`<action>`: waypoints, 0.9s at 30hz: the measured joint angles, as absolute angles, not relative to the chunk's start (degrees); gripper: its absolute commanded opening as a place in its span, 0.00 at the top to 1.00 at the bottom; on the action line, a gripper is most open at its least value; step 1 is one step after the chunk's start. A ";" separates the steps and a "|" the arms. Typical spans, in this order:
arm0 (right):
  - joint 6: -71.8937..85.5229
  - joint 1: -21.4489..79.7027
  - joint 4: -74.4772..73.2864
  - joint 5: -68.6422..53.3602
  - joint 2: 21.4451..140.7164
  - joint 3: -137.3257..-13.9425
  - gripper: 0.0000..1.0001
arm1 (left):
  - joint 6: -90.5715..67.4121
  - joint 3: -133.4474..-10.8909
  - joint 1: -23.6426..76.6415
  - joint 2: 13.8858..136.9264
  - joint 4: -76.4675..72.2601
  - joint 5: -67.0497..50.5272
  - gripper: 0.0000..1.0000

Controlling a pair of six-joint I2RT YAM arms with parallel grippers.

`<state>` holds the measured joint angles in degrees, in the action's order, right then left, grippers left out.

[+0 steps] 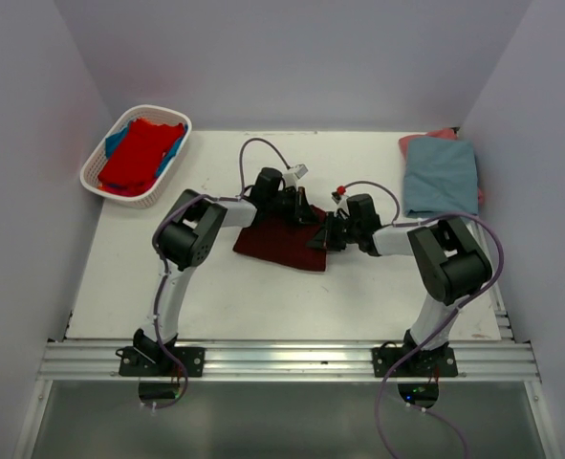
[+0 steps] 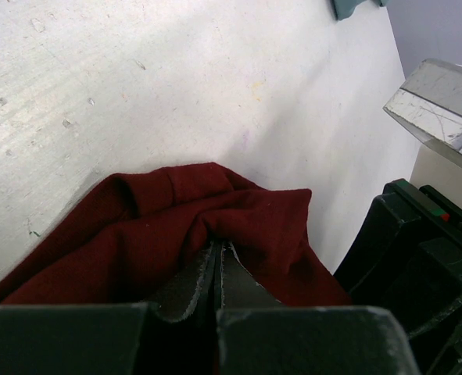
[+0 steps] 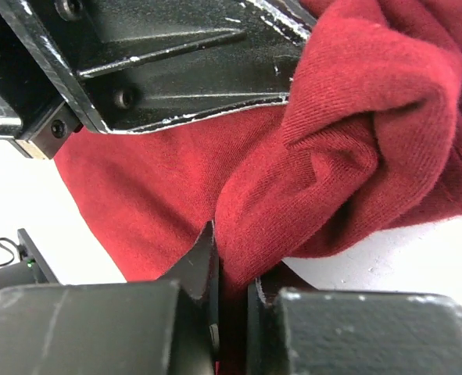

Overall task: Fold and stack the t-shirts
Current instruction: Put the neatly folded tshirt into the corner of the board with the right arm

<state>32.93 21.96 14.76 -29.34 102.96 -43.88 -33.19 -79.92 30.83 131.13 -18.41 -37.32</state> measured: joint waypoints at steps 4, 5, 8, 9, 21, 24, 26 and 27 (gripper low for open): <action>33.82 22.00 14.39 -29.04 102.83 -43.99 1.00 | -33.32 -79.75 30.74 131.09 -18.59 -37.54 1.00; 34.11 22.02 14.15 -28.99 102.80 -44.12 1.00 | -33.36 -79.61 30.72 131.00 -18.65 -37.54 1.00; 34.85 22.22 12.93 -28.73 102.37 -44.49 1.00 | -33.36 -78.46 30.30 129.97 -18.39 -37.54 1.00; 34.98 22.35 12.23 -28.47 102.06 -44.58 1.00 | -33.34 -77.91 29.95 129.34 -17.87 -37.52 1.00; 40.60 11.77 4.78 -29.93 89.82 -47.90 1.00 | -34.15 -73.25 15.81 103.18 -9.58 -30.76 0.25; 43.46 8.73 6.55 -30.83 89.80 -51.62 1.00 | -35.40 -70.11 14.79 93.06 -10.96 -29.12 0.24; 46.35 6.09 9.04 -31.11 89.82 -53.82 1.00 | -36.45 -66.35 15.09 88.07 -12.56 -29.30 0.25; 47.88 4.64 10.22 -31.07 89.91 -55.00 1.00 | -36.84 -64.64 15.25 86.59 -12.95 -29.45 0.25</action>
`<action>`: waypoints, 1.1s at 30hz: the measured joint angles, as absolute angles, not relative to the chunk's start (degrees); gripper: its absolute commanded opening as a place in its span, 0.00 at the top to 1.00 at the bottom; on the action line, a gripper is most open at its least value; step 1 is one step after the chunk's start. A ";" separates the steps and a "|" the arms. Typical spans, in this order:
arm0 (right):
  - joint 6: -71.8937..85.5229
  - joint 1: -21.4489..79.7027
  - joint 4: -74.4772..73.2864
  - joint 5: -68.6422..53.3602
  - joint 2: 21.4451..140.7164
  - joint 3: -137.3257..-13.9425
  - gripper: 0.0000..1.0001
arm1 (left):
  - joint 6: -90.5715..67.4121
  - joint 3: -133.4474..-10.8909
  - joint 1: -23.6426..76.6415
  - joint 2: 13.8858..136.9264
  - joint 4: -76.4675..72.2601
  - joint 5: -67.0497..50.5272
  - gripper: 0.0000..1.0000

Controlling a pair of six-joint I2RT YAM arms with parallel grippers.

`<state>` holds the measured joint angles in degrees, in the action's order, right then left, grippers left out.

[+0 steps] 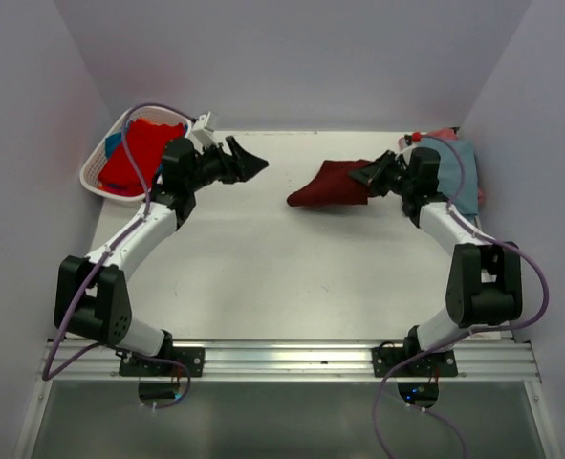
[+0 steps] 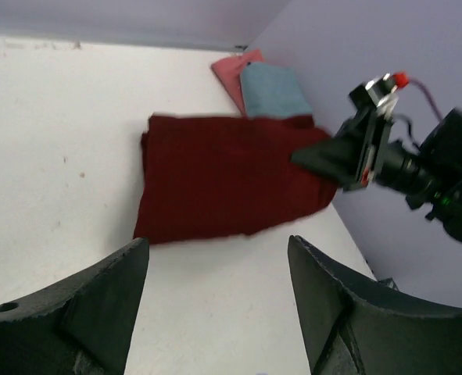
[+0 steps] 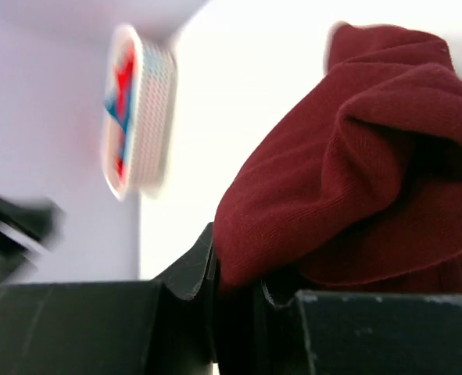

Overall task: Fold and stack the t-shirts
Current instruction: Put the neatly folded tshirt into the corner of the board with the right arm

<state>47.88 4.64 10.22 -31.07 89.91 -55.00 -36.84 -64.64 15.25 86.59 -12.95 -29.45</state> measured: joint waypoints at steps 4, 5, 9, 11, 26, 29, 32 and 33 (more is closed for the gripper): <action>52.77 -1.50 13.50 -30.50 93.36 -64.03 1.00 | -38.35 -55.27 15.70 83.64 -14.02 -29.85 0.26; 53.47 -2.74 14.24 -30.11 95.09 -67.44 1.00 | -38.44 -53.08 15.70 83.64 -13.69 -29.85 0.26; 55.68 -7.03 15.59 -27.44 101.58 -78.74 1.00 | -38.44 -46.54 15.70 83.46 -11.53 -30.41 0.27; 56.40 -9.04 15.92 -25.82 103.50 -81.71 1.00 | -38.37 -44.42 15.70 82.43 -10.87 -30.70 0.27; 58.98 -18.44 24.43 -18.44 104.71 -83.02 1.00 | -36.80 -38.74 15.70 74.00 -9.69 -33.28 0.28; 58.85 -18.37 23.83 -18.44 103.28 -83.37 1.00 | -36.80 -38.54 15.70 73.32 -9.17 -33.50 0.28; 58.46 -18.28 22.26 -18.39 101.32 -85.17 1.00 | -36.80 -38.54 15.70 72.34 -9.10 -34.04 0.28; 58.33 -18.28 21.50 -18.09 100.16 -85.43 1.00 | -36.80 -38.54 15.70 72.03 -9.08 -34.13 0.28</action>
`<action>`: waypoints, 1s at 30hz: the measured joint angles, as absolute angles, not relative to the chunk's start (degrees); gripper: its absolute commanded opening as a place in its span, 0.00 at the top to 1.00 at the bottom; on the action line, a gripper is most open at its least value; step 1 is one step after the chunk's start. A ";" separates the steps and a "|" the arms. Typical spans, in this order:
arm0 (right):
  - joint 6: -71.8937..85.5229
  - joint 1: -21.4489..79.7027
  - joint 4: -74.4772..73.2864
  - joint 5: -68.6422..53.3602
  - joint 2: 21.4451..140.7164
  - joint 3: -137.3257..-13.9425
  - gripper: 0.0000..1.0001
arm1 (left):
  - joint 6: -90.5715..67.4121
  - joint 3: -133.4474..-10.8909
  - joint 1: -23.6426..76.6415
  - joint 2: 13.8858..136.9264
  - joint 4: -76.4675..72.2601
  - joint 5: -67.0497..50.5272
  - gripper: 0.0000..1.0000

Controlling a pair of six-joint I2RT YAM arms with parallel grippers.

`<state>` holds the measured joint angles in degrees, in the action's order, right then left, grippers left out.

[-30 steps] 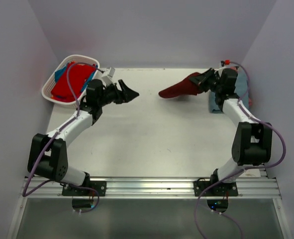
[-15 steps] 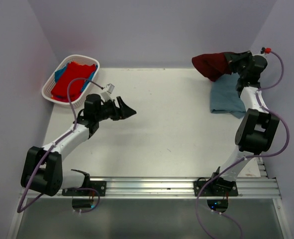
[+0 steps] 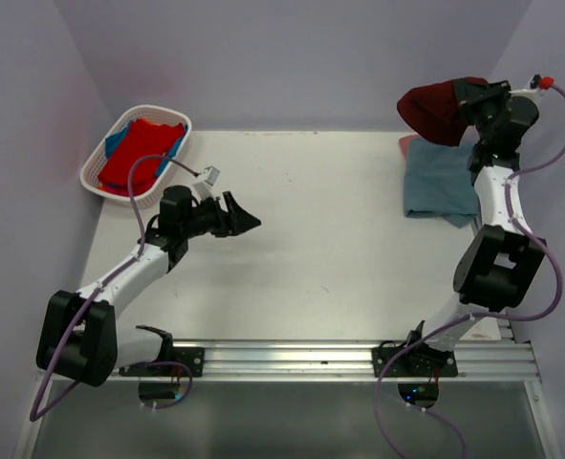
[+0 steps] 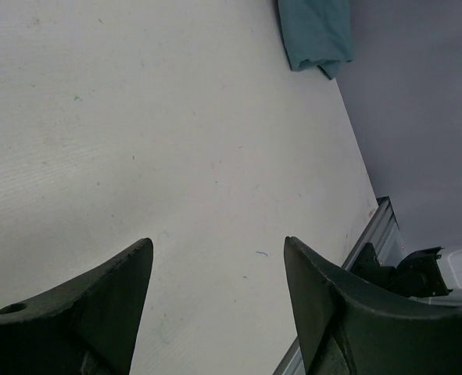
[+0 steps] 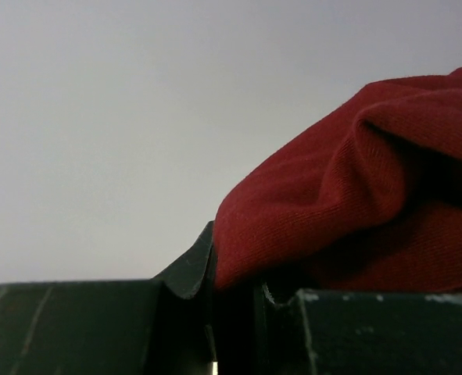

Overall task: Fold and stack the t-shirts
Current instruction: Put the neatly folded tshirt into the corner of the board with the right arm

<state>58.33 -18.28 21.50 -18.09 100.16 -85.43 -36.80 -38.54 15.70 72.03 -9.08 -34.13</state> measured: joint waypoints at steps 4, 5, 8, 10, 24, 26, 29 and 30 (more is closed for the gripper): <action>57.65 -18.15 17.04 -15.75 92.20 -83.94 1.00 | -36.80 -38.54 15.70 70.89 -8.84 -34.39 0.28; 57.39 -18.00 15.75 -14.96 89.49 -82.78 1.00 | -36.82 -38.54 15.70 70.72 -8.82 -34.48 0.29; 56.75 -17.63 13.15 -12.27 82.08 -79.57 1.00 | -36.82 -38.54 15.70 70.26 -8.62 -34.76 0.29; 56.53 -17.52 12.34 -10.92 80.07 -79.00 1.00 | -36.82 -38.54 15.70 70.19 -8.56 -34.85 0.28; 55.40 -16.80 -1.76 -9.13 129.51 -135.81 1.00 | -36.82 -39.27 15.73 73.95 -8.43 -35.35 0.29; 53.58 -16.80 -1.76 -8.49 133.71 -143.20 1.00 | -36.80 -39.77 15.73 74.02 -8.25 -35.35 0.29; 50.87 -16.93 2.04 -8.38 130.61 -138.30 1.00 | -36.84 -39.86 15.73 73.97 -8.62 -35.31 0.30; 49.82 -16.95 3.09 -7.92 127.55 -133.29 1.00 | -36.88 -39.83 15.73 73.97 -8.80 -35.33 0.30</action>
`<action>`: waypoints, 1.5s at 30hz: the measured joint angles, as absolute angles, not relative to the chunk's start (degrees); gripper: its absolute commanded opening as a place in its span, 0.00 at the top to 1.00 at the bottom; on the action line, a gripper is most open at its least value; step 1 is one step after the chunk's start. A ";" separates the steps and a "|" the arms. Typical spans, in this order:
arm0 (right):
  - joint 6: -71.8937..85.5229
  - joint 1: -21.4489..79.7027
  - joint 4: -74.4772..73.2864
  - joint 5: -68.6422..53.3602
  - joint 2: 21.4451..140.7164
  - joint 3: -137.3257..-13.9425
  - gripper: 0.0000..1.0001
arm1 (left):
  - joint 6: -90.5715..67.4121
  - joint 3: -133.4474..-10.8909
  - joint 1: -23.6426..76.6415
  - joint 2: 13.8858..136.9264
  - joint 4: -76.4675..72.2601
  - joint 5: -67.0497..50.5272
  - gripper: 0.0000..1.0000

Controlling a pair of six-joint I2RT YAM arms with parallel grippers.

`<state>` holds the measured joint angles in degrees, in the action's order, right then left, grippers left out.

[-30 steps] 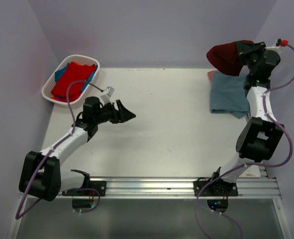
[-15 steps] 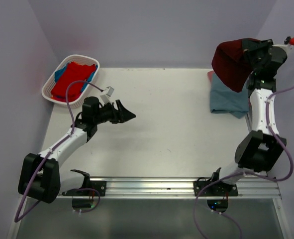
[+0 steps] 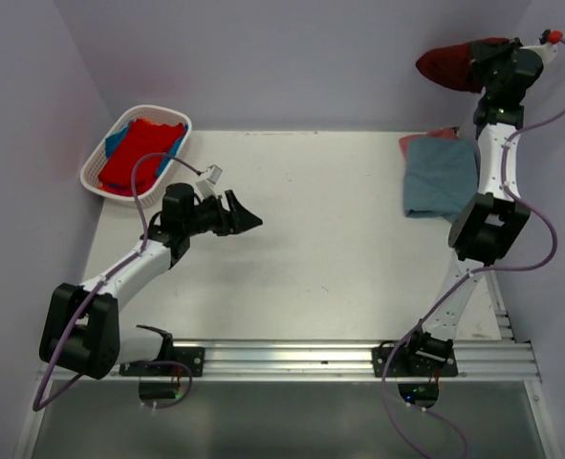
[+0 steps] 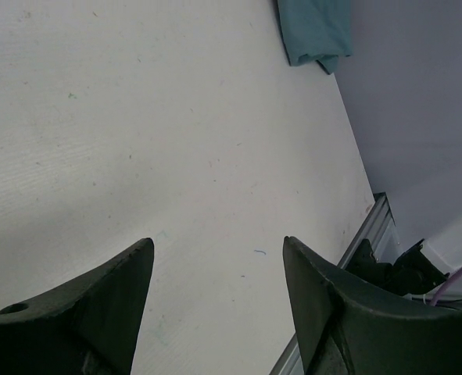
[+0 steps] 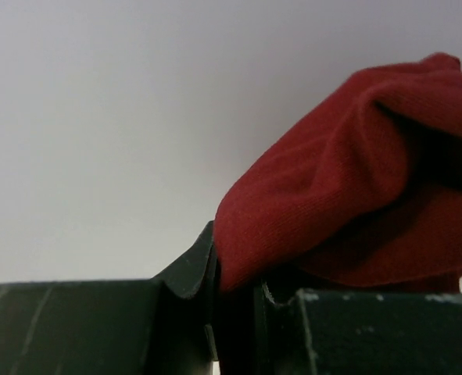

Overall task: Fold and stack the t-shirts
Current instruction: Put the neatly folded tshirt into the corner of the board with the right arm

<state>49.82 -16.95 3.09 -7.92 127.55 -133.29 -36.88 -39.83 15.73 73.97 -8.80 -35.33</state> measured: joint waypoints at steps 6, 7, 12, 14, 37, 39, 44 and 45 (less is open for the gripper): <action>44.16 -14.81 2.72 1.69 108.40 -101.38 1.00 | -37.34 -38.46 15.84 74.24 -10.72 -35.53 0.30; 43.88 -14.17 2.98 2.87 106.15 -96.38 1.00 | -37.50 -37.71 15.86 74.26 -11.27 -35.62 0.30; 44.07 -12.25 2.00 5.65 101.54 -77.30 1.00 | -38.61 -34.48 16.16 74.81 -12.82 -36.07 0.31; 44.86 -12.43 2.70 5.06 101.49 -71.81 1.00 | -38.79 -34.00 16.32 74.85 -12.84 -36.27 0.31; 80.01 -17.96 67.05 -14.55 133.93 -82.67 1.00 | -38.48 -37.21 16.84 76.42 -12.34 -34.85 0.33; 79.96 -18.24 68.55 -15.05 133.93 -82.21 1.00 | -38.37 -37.74 16.99 77.36 -12.21 -34.72 0.33; 80.29 -19.66 69.95 -17.91 135.57 -86.89 1.00 | -38.24 -39.51 17.45 79.90 -11.42 -34.61 0.33; 80.86 -20.12 69.89 -18.31 136.57 -89.93 1.00 | -38.13 -39.92 17.56 80.36 -11.11 -34.61 0.33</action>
<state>80.86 -20.12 69.89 -18.31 136.57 -89.93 -38.13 -39.92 17.56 80.36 -11.11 -34.61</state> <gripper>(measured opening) 0.144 0.673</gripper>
